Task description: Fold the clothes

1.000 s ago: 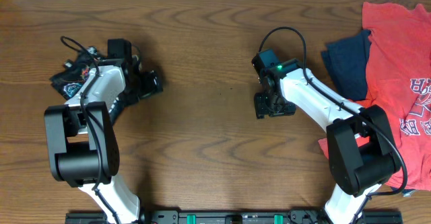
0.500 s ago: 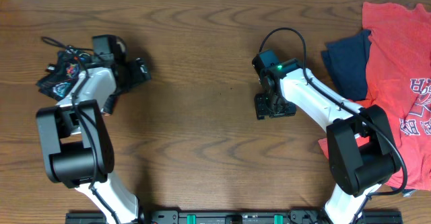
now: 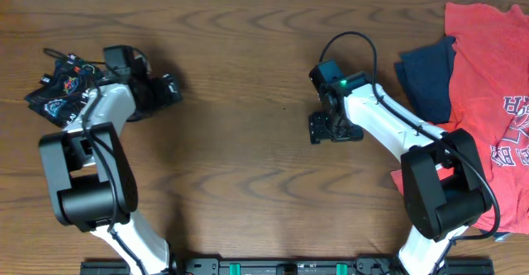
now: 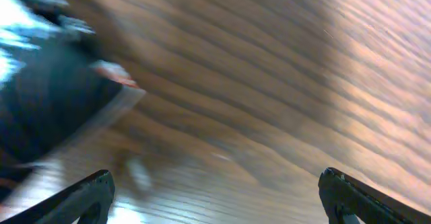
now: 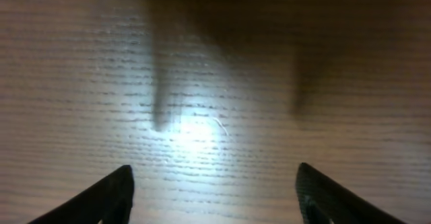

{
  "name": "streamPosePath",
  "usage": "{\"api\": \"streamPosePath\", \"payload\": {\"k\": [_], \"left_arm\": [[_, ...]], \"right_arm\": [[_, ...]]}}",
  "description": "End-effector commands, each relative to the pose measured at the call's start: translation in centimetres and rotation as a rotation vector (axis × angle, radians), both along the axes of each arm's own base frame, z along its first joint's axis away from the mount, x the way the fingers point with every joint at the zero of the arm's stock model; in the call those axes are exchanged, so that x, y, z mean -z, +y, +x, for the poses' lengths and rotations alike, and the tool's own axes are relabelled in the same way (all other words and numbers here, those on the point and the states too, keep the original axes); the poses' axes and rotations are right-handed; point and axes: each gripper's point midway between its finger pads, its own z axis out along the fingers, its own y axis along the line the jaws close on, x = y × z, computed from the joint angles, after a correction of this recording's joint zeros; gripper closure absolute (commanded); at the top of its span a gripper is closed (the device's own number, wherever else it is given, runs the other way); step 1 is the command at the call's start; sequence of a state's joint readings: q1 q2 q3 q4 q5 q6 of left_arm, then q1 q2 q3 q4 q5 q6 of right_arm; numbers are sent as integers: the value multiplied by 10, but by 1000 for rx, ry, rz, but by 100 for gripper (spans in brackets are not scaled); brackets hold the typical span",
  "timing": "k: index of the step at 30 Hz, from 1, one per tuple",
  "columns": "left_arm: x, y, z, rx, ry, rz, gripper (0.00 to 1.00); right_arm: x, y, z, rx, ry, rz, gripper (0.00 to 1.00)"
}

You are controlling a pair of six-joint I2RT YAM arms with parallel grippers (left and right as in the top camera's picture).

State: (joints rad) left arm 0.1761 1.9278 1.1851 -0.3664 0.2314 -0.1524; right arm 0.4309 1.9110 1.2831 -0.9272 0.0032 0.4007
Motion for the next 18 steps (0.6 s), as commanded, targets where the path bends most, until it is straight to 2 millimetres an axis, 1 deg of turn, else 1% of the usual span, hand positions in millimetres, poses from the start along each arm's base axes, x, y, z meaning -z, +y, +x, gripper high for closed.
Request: {"api": "streamPosePath", "payload": {"k": [1, 3, 5, 6, 8, 10, 12, 15, 18], "left_arm": [[-10, -37, -6, 117, 6, -8, 2], [-10, -60, -17, 173, 48, -12, 2], [-7, -80, -31, 221, 102, -16, 2], [-6, -89, -41, 245, 139, -19, 2], [-8, -102, -62, 280, 217, -22, 2], [-16, -106, -79, 294, 283, -25, 2], [-31, -104, -96, 292, 336, -29, 2], [-57, -99, -121, 281, 384, -33, 2], [-84, -94, -147, 276, 410, -25, 2]], "right_arm": [[-2, 5, 8, 66, 6, 83, 20], [-3, 6, 12, 87, 13, 137, 16], [-4, 1, 15, 117, 19, 166, 14], [-5, -3, 17, 132, 24, 183, 13], [-10, -9, 19, 113, 43, 230, 12], [-18, -19, 17, 99, 73, 259, 10], [-27, -35, 14, 109, 104, 249, 10], [-42, -54, 12, 129, 109, 250, 10], [-62, -68, 10, 156, 67, 238, 9]]}}
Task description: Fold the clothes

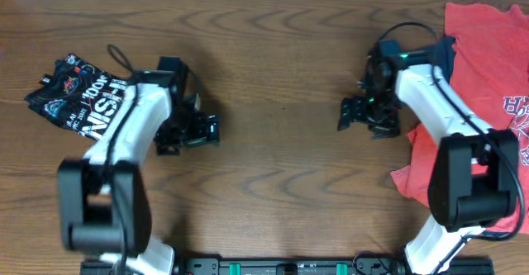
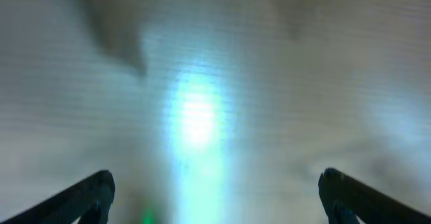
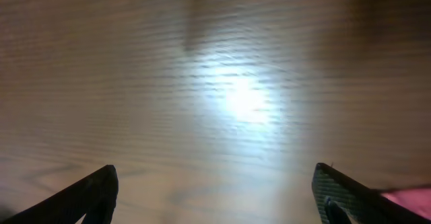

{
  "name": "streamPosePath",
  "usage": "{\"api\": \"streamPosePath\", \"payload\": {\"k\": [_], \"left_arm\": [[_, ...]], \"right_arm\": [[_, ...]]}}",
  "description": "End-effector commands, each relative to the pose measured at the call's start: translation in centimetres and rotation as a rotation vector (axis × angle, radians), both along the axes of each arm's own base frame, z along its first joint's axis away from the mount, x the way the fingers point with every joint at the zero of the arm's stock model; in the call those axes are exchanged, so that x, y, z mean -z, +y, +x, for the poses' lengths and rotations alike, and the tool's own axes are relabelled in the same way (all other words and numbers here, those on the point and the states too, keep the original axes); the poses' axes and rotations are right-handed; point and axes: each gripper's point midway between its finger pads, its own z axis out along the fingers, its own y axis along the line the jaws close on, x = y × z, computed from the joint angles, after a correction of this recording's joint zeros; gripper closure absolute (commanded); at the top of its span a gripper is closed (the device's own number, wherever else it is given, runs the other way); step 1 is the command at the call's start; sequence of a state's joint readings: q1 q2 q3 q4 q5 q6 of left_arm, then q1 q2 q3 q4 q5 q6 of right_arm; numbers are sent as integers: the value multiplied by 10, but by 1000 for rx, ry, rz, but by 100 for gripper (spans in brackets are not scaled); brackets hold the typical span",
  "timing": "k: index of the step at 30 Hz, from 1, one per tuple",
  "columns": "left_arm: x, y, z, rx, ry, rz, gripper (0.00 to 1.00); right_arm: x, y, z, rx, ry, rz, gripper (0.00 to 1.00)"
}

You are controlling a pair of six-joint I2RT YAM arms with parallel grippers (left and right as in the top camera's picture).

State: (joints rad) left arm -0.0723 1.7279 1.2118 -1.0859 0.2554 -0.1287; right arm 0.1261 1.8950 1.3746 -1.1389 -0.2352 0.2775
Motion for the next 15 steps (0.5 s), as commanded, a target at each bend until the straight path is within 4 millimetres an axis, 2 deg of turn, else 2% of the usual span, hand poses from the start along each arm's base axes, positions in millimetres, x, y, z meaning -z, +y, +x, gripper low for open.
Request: {"api": "streamPosePath", "payload": {"k": [1, 6, 9, 12, 13, 15], "left_arm": [[-40, 7, -4, 8, -89, 22, 2], [-78, 13, -21, 6, -265, 43, 0], [-99, 12, -31, 26, -440, 33, 12], [-114, 13, -44, 3, -632, 17, 11], [-117, 13, -52, -15, -682, 10, 2], [-120, 14, -65, -19, -771, 2, 2]], "right_arm": [[-36, -9, 7, -18, -112, 13, 9], [-82, -21, 1, -29, -262, -67, 6], [-109, -19, -5, -41, -401, -89, 1], [-133, -18, -14, -28, -573, -131, 1], [-139, -20, -18, 5, -631, -151, 1], [-148, -28, -29, 77, -721, -189, 1]]}}
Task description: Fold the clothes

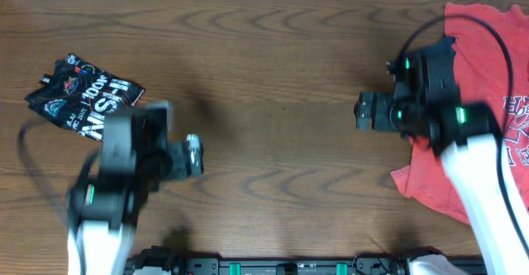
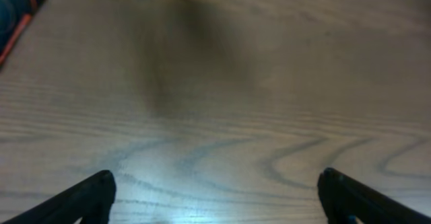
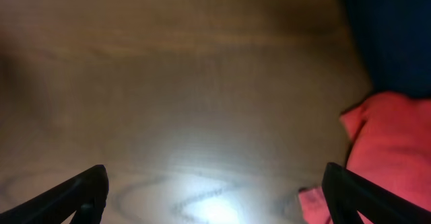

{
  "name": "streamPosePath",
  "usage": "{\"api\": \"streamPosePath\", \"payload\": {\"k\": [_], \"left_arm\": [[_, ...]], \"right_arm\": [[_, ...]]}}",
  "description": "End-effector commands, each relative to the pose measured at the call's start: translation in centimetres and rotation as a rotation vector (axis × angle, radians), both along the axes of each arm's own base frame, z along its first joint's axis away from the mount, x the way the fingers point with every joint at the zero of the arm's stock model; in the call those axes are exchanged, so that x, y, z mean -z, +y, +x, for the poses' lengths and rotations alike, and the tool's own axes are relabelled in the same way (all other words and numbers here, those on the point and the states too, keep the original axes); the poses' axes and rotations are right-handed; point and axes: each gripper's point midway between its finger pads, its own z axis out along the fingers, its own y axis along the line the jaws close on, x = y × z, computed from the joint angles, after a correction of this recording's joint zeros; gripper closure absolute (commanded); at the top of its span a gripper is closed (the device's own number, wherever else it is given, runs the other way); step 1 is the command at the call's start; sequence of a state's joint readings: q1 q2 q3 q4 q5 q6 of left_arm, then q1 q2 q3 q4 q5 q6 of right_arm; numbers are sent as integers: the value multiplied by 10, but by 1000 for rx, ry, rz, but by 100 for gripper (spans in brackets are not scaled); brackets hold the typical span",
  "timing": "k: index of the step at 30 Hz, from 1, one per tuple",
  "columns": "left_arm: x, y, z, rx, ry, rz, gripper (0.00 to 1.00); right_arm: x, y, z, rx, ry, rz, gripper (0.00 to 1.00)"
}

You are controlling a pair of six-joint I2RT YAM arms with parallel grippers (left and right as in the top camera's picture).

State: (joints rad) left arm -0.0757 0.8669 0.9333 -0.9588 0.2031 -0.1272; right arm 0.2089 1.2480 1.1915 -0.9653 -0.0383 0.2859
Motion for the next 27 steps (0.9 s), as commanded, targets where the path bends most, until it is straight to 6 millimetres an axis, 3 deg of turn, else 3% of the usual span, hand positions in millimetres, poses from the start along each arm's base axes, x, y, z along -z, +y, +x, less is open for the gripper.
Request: {"api": "streamPosePath", "payload": {"k": [1, 5, 10, 27], "left_arm": [[2, 3, -20, -11, -99, -5, 2], [-14, 4, -37, -10, -228, -16, 2], [-31, 5, -48, -11, -333, -24, 2], [-32, 5, -48, -11, -339, -25, 2]], "right_arm": [[-6, -22, -19, 153, -115, -69, 1], [-16, -33, -32, 188, -239, -68, 1], [-12, -37, -52, 183, -228, -67, 1], [3, -42, -69, 176, -140, -100, 1]]}}
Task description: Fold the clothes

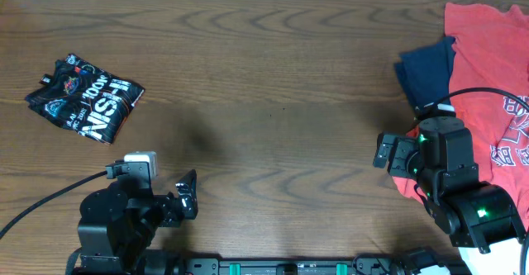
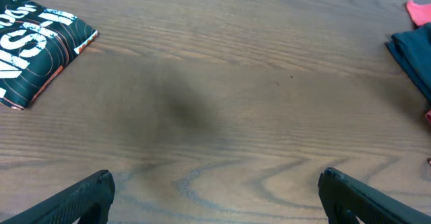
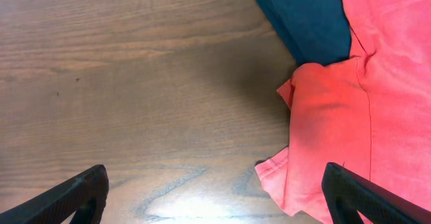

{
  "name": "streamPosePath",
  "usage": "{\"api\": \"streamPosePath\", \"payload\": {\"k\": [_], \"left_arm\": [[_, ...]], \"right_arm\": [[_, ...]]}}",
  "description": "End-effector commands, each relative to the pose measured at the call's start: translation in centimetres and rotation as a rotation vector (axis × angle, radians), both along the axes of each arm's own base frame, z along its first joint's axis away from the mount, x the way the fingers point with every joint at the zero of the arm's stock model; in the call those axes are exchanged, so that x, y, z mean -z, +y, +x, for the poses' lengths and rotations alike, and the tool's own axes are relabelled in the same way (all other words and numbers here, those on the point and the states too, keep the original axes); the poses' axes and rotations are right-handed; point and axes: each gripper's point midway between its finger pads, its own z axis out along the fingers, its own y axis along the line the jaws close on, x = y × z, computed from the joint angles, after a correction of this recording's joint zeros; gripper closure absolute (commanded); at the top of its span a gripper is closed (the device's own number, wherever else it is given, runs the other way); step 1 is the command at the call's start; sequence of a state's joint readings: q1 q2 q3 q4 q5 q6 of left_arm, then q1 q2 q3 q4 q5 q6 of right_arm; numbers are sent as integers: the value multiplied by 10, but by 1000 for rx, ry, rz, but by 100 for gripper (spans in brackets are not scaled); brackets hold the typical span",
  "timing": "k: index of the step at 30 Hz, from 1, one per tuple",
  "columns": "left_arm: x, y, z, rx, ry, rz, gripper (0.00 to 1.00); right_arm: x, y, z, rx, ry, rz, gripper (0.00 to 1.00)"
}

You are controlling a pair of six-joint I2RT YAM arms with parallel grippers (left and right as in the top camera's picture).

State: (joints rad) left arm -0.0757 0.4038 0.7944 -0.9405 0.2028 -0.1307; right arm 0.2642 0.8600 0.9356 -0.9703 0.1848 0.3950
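Note:
A folded black printed shirt lies at the far left of the table, also in the left wrist view. An unfolded red shirt is spread at the right edge, its sleeve near my right gripper. A navy garment lies beside it. My left gripper is pulled back at the near left, open and empty. My right gripper sits at the near right, open and empty.
The wooden table stretches bare between the two piles. The arm bases and a black rail line the near edge.
Both arms have drawn back toward the near edge and stand higher over the table. The wrist views now take in more of the table and the garments.
My left gripper was at the folded black shirt at the far left and my right gripper hovered mid-table. Both then moved away, left toward the middle, right toward the red shirt. Now both rest open at the near edge.

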Motion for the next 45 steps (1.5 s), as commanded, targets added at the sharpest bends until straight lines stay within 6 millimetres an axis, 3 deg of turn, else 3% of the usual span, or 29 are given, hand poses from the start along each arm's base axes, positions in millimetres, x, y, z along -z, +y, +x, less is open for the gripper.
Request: {"api": "streamPosePath", "payload": {"k": [1, 7, 14, 18, 29, 36, 38, 45], "left_arm": [[1, 1, 0, -8, 2, 2, 2], [1, 1, 0, -8, 2, 2, 2], [1, 1, 0, -8, 2, 2, 2], [1, 1, 0, -8, 2, 2, 2], [1, 1, 0, -8, 2, 2, 2], [1, 1, 0, -8, 2, 2, 2], [1, 1, 0, -8, 2, 2, 2], [1, 1, 0, -8, 2, 2, 2]], "right_arm": [[8, -4, -9, 16, 43, -19, 1], [10, -10, -15, 13, 58, -55, 1], [-5, 15, 9, -227, -256, -77, 1], [6, 24, 9, -264, -432, -32, 1], [36, 21, 8, -227, -821, 18, 1], [35, 16, 5, -279, -852, -133, 1], [45, 15, 3, -286, -815, -142, 1], [45, 16, 2, -294, -816, -143, 1]]}}
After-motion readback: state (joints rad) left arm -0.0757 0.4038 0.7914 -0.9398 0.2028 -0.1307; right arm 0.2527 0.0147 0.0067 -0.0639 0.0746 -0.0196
